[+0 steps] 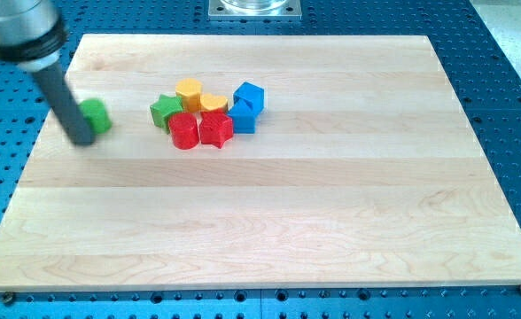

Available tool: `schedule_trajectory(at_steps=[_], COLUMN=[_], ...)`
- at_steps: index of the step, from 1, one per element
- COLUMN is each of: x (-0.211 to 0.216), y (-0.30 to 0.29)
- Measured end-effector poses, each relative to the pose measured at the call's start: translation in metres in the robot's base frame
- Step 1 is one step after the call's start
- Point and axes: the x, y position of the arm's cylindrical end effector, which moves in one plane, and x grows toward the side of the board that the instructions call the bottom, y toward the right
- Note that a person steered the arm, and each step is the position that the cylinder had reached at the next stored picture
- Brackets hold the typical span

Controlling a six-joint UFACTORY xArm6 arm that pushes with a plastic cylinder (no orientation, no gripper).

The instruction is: Place the green circle to the top left of the hexagon

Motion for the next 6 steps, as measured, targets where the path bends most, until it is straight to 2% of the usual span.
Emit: schedule_trajectory(at_steps=[1, 2, 3, 4, 5, 6], x=[-0.027, -0.054, -0.062, -0.088, -0.08, -0.08], y=[0.023, 0.019, -0.03, 0.008, 0.06, 0.053])
